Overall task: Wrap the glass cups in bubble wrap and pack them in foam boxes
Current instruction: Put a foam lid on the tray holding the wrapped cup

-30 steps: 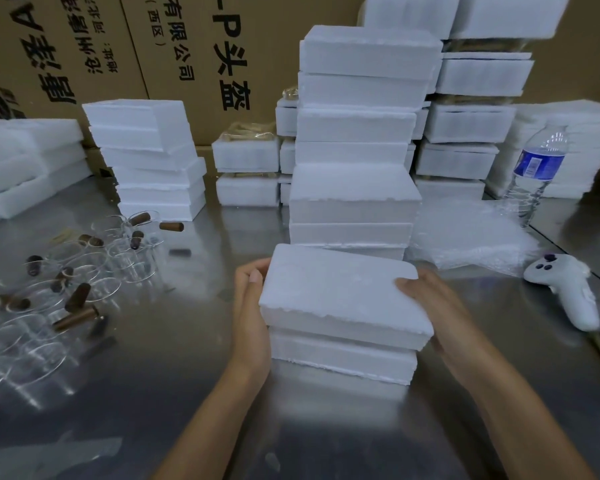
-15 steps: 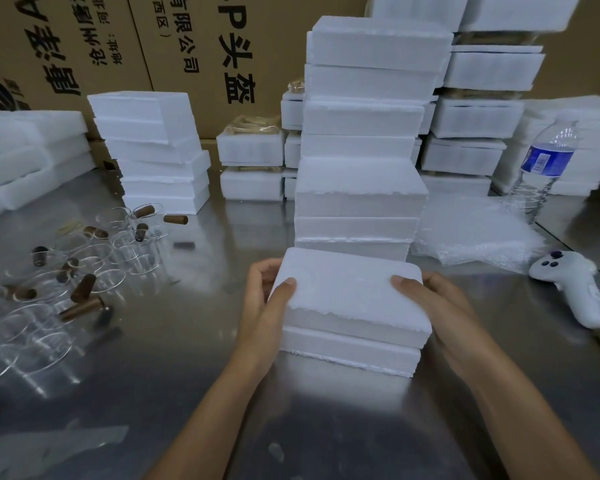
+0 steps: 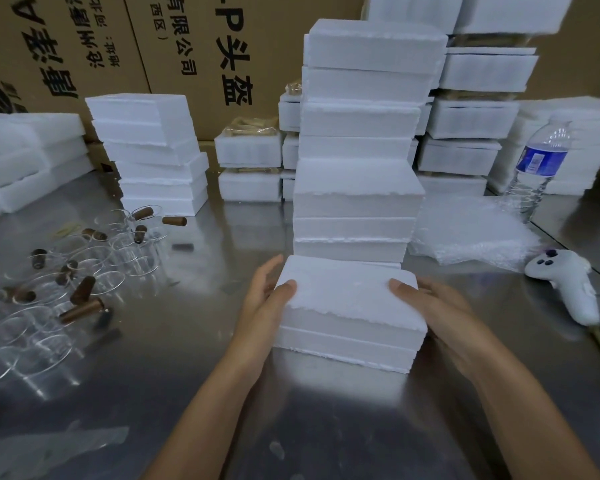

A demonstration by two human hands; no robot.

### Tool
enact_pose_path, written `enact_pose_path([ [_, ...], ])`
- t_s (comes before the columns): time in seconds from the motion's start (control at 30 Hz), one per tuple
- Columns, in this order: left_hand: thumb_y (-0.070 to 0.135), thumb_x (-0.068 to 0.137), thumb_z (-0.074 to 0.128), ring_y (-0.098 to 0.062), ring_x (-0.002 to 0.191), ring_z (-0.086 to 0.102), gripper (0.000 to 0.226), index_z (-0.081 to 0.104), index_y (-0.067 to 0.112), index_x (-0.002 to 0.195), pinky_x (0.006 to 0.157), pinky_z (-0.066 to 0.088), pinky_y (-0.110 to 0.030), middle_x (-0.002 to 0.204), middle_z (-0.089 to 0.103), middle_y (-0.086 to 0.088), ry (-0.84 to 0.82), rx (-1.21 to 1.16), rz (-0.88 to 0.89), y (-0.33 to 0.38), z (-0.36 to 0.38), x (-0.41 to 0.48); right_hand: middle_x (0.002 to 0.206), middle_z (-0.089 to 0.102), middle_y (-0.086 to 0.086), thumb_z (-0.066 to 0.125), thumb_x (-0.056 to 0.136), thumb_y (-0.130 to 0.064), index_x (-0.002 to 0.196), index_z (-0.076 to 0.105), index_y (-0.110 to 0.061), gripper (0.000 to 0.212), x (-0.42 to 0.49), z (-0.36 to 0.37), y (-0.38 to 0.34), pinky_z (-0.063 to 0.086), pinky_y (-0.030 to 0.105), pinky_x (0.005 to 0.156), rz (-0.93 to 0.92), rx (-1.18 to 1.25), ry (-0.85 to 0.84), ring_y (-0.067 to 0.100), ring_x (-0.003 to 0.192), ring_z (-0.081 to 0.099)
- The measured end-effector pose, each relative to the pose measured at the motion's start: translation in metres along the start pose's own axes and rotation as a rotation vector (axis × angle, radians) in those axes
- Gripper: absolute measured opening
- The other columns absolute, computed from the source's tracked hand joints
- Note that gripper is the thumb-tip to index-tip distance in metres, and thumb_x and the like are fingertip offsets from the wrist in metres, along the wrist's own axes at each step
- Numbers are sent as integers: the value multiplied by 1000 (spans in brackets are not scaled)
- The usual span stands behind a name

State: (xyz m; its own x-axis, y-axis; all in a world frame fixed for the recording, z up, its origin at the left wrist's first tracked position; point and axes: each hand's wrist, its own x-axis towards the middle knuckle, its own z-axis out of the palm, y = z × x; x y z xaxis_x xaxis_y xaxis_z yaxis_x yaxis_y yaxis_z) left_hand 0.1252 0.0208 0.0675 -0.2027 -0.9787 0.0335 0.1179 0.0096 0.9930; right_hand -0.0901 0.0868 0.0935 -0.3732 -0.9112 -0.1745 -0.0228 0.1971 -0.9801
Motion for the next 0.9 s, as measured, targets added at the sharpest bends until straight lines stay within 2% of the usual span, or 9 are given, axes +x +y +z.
enact_pose_path([
  [0.07,37,76,69,-13,106,62,49,55,35,124,94,46,-35,116,65,6,48,-36,-103,0,-1,1,104,71,-1,70,74,-51,109,65,-14,52,-2,-2,-1,46,42,98,46,-102,-8,19,98,66],
  [0.17,30,86,63,-9,85,67,19,66,24,104,73,48,-28,91,72,8,131,-26,-150,2,4,-3,93,74,3,64,79,-51,95,71,-8,46,-8,-1,-5,46,39,98,76,-174,-17,23,94,67],
  [0.33,22,91,55,-9,79,61,11,66,23,91,67,43,-25,86,68,8,355,31,51,4,14,-18,93,73,7,63,86,-29,103,67,-6,30,-26,13,-11,48,28,68,34,7,-26,21,86,69],
  [0.43,18,92,53,1,67,60,16,67,23,86,58,45,-15,75,69,14,437,2,192,24,11,-27,101,72,6,72,75,-28,110,63,-8,42,-42,21,-18,51,29,71,-74,161,-12,20,90,69],
  [0.57,21,92,55,1,65,61,19,67,23,78,54,45,-13,69,68,18,446,-65,313,73,16,-36,94,74,3,72,50,-40,108,62,-8,67,-58,19,-51,53,20,63,-301,384,-42,15,85,70],
  [0.67,34,86,55,-4,70,61,17,66,22,80,56,44,-16,73,67,15,380,-30,395,120,26,-31,90,74,-1,76,61,-23,97,66,-13,38,-55,11,-83,53,21,64,-427,400,-59,13,83,70],
  [0.73,37,81,53,-6,69,56,19,63,28,68,59,40,-19,70,61,16,312,-26,417,150,37,-18,84,73,-6,68,70,-28,84,68,-17,18,-44,3,-107,52,28,68,-453,413,-30,10,78,69],
  [0.8,37,82,55,-13,72,52,26,56,28,58,65,38,-27,74,55,7,260,-3,388,173,48,2,80,71,-9,68,77,-27,89,67,-17,15,-29,-5,-131,50,27,67,-458,408,48,5,72,67],
  [0.9,36,86,56,-16,73,45,26,44,23,67,68,35,-33,76,46,1,244,21,282,192,62,31,77,67,-9,68,80,-28,101,62,-21,23,-4,-12,-158,48,24,58,-409,402,121,7,66,63],
])
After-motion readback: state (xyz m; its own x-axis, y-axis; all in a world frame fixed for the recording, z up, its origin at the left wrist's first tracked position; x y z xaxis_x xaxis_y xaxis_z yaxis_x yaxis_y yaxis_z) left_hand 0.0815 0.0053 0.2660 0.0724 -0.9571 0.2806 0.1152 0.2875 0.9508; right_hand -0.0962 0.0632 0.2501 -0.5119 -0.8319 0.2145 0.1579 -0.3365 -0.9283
